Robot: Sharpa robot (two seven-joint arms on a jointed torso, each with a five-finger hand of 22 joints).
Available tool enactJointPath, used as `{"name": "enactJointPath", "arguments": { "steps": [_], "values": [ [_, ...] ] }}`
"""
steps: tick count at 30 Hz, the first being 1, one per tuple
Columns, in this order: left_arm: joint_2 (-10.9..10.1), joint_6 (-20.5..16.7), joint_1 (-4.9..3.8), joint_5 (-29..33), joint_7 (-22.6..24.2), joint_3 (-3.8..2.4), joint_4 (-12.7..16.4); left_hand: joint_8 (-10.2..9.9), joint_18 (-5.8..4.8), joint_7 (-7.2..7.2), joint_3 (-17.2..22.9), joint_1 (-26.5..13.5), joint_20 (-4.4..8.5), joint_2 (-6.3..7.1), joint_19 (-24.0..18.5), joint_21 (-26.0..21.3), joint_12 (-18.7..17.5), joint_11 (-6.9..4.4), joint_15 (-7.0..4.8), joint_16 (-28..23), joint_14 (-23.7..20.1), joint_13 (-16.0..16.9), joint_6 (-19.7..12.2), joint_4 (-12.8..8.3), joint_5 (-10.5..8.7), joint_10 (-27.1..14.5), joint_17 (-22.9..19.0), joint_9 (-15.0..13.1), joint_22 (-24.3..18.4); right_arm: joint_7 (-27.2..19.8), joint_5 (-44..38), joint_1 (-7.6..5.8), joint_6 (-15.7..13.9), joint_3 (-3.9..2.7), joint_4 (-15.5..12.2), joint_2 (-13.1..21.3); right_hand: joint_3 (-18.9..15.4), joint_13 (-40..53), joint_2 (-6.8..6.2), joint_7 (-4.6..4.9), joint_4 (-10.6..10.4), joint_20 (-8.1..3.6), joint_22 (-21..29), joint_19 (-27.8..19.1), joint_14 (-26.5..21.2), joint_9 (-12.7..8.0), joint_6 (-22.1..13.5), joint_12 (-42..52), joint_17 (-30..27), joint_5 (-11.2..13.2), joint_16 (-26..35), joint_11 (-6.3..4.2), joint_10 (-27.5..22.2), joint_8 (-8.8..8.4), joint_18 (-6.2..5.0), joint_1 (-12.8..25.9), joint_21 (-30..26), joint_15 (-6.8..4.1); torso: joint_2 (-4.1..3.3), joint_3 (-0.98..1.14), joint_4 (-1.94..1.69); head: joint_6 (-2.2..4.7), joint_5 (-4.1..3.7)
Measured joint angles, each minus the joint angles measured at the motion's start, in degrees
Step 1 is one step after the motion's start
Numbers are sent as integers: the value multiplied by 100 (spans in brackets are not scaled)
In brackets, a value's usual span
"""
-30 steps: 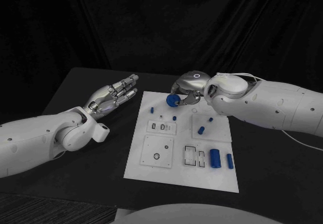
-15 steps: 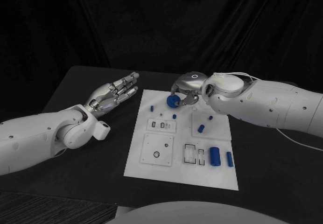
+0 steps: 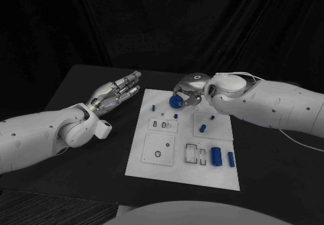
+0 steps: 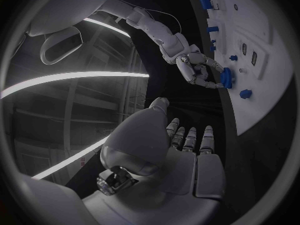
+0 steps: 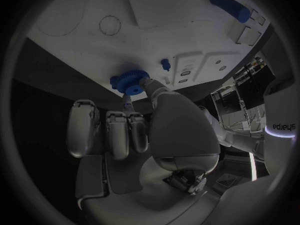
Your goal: Assemble the parts on the task board
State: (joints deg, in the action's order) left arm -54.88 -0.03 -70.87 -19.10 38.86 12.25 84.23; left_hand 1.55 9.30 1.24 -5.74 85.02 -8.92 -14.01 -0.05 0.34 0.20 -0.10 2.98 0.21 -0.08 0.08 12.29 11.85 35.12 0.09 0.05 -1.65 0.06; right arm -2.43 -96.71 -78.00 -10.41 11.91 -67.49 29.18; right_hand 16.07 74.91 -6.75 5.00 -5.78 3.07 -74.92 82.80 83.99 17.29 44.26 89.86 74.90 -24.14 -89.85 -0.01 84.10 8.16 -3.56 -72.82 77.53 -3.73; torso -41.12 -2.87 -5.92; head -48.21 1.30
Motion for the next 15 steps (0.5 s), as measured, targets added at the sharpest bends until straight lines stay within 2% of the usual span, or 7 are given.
{"name": "enactJointPath", "arguments": {
  "steps": [9, 11, 15],
  "values": [
    [0, 19, 0, 0, 0, 0, -3, 0, 0, 0, 32, 0, 0, 0, 0, 0, 0, 0, 21, 0, 22, 1, 0, 0, 0, 0, 1, 0, 1, 9, 0, 22, 97, -4, 10, -27, 0, 0, 22, -22, 0, 0, 1, 0, 0, -65, -17, 0, 0, 88, 0, -22, -22, -51, 0, 22, 0, 0, 3, 4, -7, -37, -6],
    [0, 23, 0, 0, 0, 0, -3, 0, 0, 0, 32, 0, 0, 0, 0, 0, 0, 0, 21, 0, 21, 2, 0, 0, 0, 0, 1, 0, 1, 11, 0, 22, 103, -9, 13, -29, 0, 0, 39, -101, 0, -24, 1, 18, 0, -104, -59, 0, 0, 88, 0, -74, -5, -114, 0, 39, 0, 0, 2, 5, -11, -60, -9],
    [0, 28, 0, 0, 0, 0, -3, 0, 0, 0, 32, 0, 0, 0, 0, 0, 0, 0, 21, 0, 21, 0, 0, 0, 0, 0, 2, 0, 1, 12, 0, 30, 124, -4, 14, -46, 32, 0, 52, -296, 32, -136, 1, -10, 7, -242, -253, 0, 0, 134, 0, -223, -10, -312, 0, 52, -34, -131, -1, 4, -13, -94, -9]
  ]
}}
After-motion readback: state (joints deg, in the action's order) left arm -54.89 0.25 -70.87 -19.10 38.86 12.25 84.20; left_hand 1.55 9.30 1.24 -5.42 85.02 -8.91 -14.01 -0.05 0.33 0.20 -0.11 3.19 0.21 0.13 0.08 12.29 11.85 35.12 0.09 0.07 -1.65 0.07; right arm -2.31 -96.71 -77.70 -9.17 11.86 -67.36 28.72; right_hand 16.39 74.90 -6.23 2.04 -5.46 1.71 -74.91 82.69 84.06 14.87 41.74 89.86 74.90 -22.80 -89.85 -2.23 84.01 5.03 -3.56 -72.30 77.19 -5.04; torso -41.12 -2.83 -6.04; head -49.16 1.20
